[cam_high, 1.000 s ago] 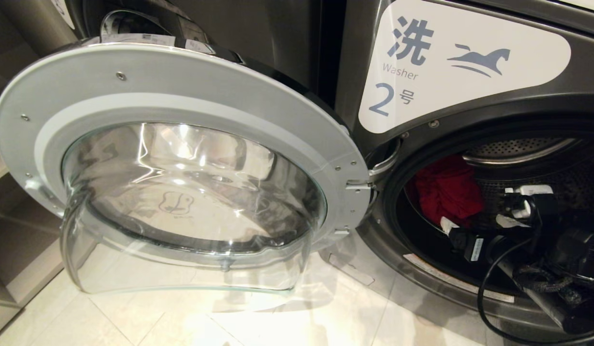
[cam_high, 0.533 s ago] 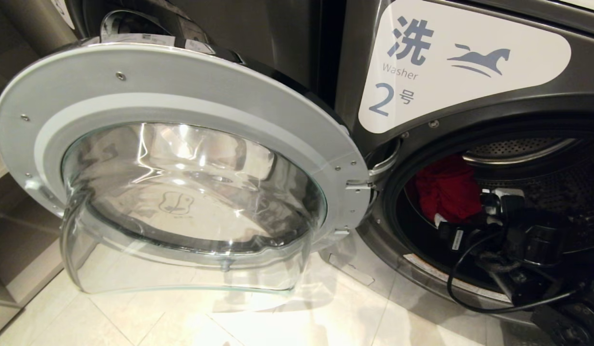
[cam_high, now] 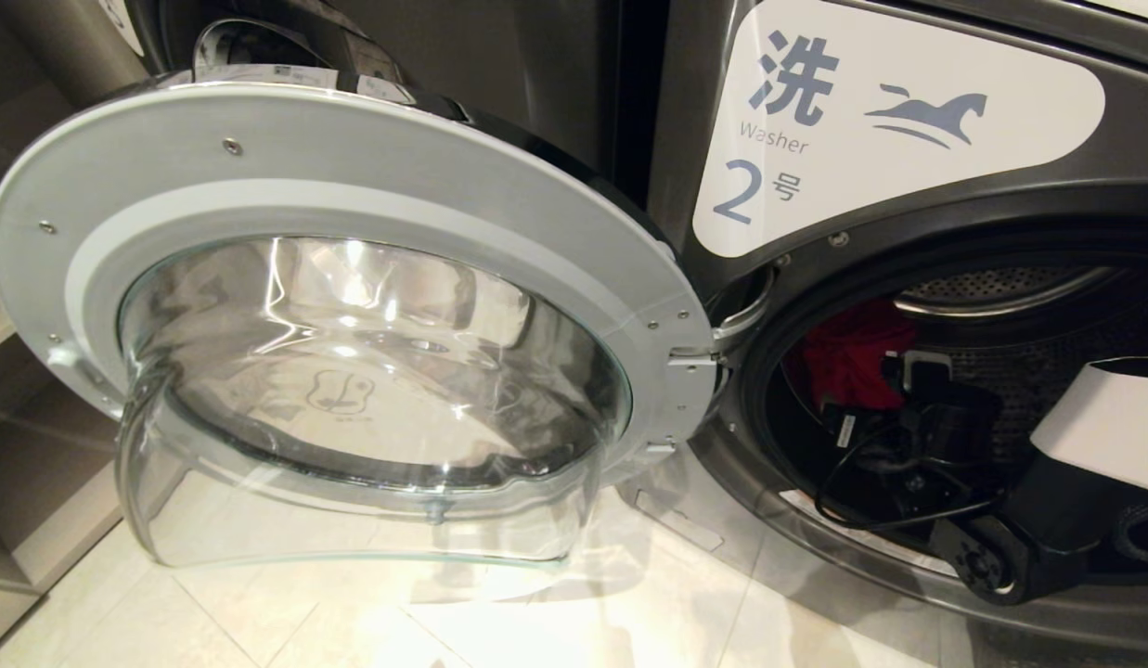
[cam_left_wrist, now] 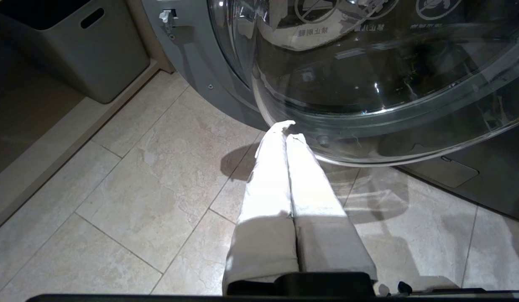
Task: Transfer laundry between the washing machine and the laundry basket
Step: Pick a cloth and place it into the basket
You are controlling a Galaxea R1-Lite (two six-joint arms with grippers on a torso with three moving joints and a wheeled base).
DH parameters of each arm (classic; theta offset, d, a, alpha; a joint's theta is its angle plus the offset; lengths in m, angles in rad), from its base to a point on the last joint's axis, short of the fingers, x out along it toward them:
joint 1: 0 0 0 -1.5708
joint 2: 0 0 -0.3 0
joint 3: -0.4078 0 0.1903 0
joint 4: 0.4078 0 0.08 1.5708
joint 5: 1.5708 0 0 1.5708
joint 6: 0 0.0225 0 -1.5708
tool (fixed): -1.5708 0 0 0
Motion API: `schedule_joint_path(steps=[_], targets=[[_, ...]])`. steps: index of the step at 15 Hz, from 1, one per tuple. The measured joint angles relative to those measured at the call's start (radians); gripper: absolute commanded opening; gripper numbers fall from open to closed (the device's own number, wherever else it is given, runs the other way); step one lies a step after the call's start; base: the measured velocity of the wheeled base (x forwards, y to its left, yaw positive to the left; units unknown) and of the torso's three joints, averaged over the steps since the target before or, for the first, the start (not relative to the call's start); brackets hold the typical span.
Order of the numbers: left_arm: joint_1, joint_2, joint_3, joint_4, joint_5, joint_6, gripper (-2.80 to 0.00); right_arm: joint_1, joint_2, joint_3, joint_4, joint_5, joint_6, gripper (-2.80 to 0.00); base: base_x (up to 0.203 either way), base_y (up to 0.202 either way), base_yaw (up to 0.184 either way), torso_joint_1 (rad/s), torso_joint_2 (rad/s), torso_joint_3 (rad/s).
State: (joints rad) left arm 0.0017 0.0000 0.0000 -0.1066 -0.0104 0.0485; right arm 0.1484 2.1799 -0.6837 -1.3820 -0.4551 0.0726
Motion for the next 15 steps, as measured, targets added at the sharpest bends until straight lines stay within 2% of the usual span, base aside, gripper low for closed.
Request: schedule_joint_path(steps=[9,12,15], targets=[[0.000,0.000,0.000,0.000,0.000,0.000,-2.80,-0.069,0.171,-0.341,0.088,-0.039,-0.039,0.00,0.000,0.000,0.000,0.000,0.00,0.000],[0.000,0.000,0.000,0.000,0.000,0.000,-2.80,-0.112,0.226,-0.529,0.140,-0.034,-0.105,0.00,0.000,0.000,0.000,0.000,0.00,0.000],[0.000,0.000,0.000,0.000,0.000,0.000,-2.80,-0.142,0.312,-0.814,0.230,-0.025,-0.139,0.00,0.000,0.000,0.000,0.000,0.00,0.000]])
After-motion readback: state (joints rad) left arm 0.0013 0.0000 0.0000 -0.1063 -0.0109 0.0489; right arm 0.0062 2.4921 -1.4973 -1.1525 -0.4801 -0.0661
